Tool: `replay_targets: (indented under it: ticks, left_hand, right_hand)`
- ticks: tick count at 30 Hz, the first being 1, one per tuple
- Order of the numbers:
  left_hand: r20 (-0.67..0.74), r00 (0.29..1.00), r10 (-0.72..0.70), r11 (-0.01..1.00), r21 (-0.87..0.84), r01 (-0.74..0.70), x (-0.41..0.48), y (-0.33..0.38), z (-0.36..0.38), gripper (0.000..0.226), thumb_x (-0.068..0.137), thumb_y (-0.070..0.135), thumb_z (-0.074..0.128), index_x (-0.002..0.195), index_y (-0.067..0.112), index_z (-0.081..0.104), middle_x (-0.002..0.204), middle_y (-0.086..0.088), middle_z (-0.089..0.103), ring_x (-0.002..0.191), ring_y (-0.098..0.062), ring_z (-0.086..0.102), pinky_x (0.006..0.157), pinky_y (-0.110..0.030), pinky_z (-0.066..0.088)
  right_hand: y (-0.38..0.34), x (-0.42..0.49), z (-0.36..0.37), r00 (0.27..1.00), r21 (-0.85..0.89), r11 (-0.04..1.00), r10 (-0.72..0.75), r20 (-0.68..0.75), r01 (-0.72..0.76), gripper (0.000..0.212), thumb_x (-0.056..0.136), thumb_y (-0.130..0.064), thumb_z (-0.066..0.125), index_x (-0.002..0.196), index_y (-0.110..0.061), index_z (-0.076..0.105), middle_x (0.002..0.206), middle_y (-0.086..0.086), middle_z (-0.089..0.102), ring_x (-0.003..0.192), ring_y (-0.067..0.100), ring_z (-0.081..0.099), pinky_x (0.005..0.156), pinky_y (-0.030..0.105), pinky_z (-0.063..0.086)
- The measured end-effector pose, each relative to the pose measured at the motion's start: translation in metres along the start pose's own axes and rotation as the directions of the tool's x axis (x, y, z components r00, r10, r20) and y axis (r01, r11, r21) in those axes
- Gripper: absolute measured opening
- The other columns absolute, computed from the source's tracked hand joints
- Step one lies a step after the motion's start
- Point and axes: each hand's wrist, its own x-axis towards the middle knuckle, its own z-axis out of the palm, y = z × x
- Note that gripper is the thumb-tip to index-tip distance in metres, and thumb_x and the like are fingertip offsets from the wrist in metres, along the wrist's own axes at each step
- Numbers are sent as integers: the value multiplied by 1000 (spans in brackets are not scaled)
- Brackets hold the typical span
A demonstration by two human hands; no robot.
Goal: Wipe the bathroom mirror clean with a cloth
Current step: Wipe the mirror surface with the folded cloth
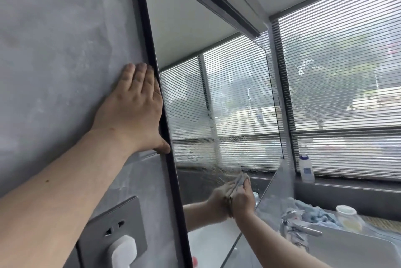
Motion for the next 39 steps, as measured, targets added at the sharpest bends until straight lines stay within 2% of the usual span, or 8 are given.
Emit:
replay_targets:
  ticks: [3, 7, 11, 16, 21, 27, 34, 39]
  left_hand:
    - [10, 1000, 4, 1000, -21, -4, 0, 0, -1, 154, 51, 102, 34, 151, -8, -4, 160, -29, -8, 150, -41, -8, 122, -53, -4]
    - [10, 1000, 6, 1000, -20, -6, 0, 0, 0, 152, 53, 102, 34, 151, -8, -6, 160, -29, -9, 150, -40, -8, 121, -53, -5]
    - [0, 1000, -4, 1000, -23, 4, 0, 0, 0, 152, 53, 101, 36, 152, -7, -3, 161, -28, -7, 151, -39, -7, 122, -52, -5]
    - [-19, 1000, -5, 1000, -28, 5, -1, 1, -1, 154, 50, 102, 35, 152, -7, -1, 162, -27, -2, 151, -38, -2, 122, -50, -2]
    - [-15, 1000, -7, 1000, -18, 7, -1, 1, 1, 155, 49, 103, 35, 152, -7, 1, 162, -26, 1, 151, -38, -1, 122, -50, -3]
    - [-26, 1000, 0, 1000, -27, -1, -1, 0, 2, 156, 48, 103, 37, 152, -7, 1, 162, -26, 1, 151, -37, 0, 123, -50, -1]
    - [-31, 1000, 8, 1000, -28, -9, 0, 0, 2, 155, 49, 102, 37, 151, -8, -1, 162, -27, 0, 151, -38, -1, 123, -51, -1]
    - [-34, 999, 8, 999, -33, -9, 0, 1, 1, 157, 47, 103, 38, 152, -8, 0, 162, -27, 1, 151, -38, -1, 123, -51, -2]
  right_hand:
    - [-12, -4, 7, 997, 216, 976, 43, -60, -30, 32, 95, -29, 47, 120, -23, 65, 138, 17, 57, 130, 37, 53, 114, 51, 39]
    - [-70, -27, 35, 973, 94, 969, -230, 28, 226, 41, 99, -36, 48, 139, -33, 57, 145, -10, 54, 137, 9, 46, 119, 41, 33]
    - [-151, -71, 66, 750, -27, 766, -621, 229, 642, 49, 104, -31, 35, 152, -20, 40, 160, -9, 30, 150, 3, 19, 125, 32, 15]
    - [-181, -88, 82, 552, -80, 565, -752, 362, 821, 50, 104, -23, 34, 154, -20, 33, 160, -12, 21, 151, 4, 10, 123, 21, 9]
    - [-152, -57, 70, 734, -6, 748, -650, 198, 664, 45, 107, -15, 36, 151, -9, 40, 158, 0, 35, 148, 4, 24, 124, 28, 18]
    - [-68, 2, 30, 976, -93, 971, -218, 9, 218, 54, 96, -52, 36, 144, -29, 46, 143, 0, 54, 132, 18, 51, 112, 44, 42]
    - [-71, 20, 24, 983, 7, 986, -166, 83, 166, 75, 80, -71, 44, 134, -19, 54, 124, 7, 65, 115, 30, 63, 98, 51, 52]
    - [-156, -30, 68, 856, 74, 865, -501, 125, 496, 48, 101, -43, 43, 144, -22, 52, 149, -6, 51, 141, 8, 41, 120, 38, 31]
